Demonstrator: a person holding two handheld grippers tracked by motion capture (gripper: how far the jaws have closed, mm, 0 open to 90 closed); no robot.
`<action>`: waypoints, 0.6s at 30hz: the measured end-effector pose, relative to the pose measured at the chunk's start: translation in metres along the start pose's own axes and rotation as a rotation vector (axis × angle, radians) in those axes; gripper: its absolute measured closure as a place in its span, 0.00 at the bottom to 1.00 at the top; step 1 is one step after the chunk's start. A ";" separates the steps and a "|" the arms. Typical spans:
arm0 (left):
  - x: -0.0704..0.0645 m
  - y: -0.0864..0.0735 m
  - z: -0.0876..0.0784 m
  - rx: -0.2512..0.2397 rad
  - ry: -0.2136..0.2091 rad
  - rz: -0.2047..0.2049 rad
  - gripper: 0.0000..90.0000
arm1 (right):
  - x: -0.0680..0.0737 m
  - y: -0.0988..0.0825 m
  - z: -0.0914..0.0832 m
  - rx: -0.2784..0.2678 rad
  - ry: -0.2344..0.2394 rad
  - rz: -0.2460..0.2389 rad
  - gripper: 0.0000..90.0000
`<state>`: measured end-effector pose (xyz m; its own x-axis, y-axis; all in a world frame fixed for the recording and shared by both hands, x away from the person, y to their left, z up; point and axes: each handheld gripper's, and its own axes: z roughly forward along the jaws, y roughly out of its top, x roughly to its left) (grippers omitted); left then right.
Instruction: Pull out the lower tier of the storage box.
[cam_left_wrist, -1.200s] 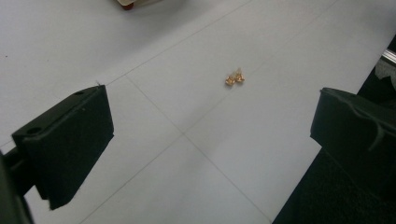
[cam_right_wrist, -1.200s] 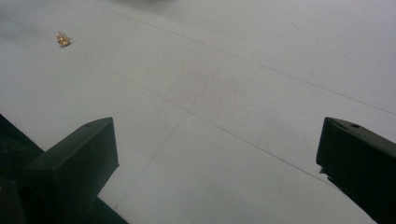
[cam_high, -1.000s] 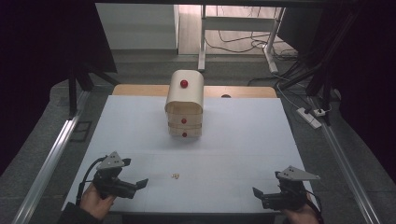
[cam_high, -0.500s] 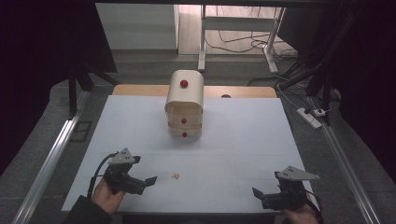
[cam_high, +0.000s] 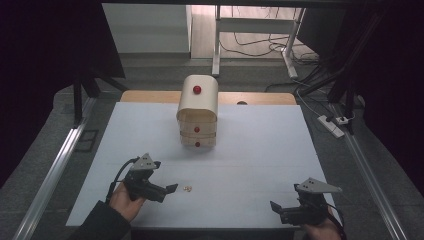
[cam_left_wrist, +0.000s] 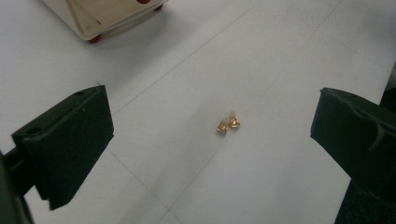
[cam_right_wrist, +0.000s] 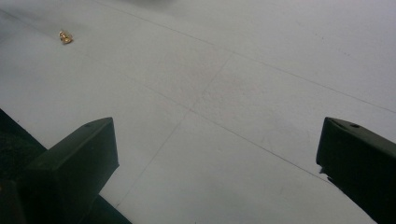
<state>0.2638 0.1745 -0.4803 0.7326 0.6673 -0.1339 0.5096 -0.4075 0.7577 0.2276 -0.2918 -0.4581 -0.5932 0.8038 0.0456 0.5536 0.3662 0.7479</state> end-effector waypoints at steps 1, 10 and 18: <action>0.000 0.001 0.002 0.005 -0.002 0.000 0.00 | 0.000 0.000 0.000 -0.001 0.000 0.001 0.00; -0.002 0.007 0.016 0.020 0.007 -0.011 0.00 | 0.000 0.000 0.000 0.004 0.000 -0.004 0.00; 0.001 0.012 0.026 0.022 0.002 -0.043 0.00 | 0.000 0.000 0.000 0.006 0.002 -0.005 0.00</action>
<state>0.2825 0.1540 -0.4881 0.7089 0.6859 -0.1643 0.5501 -0.3920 0.7373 0.2277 -0.2913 -0.4582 -0.5970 0.8011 0.0436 0.5547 0.3728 0.7439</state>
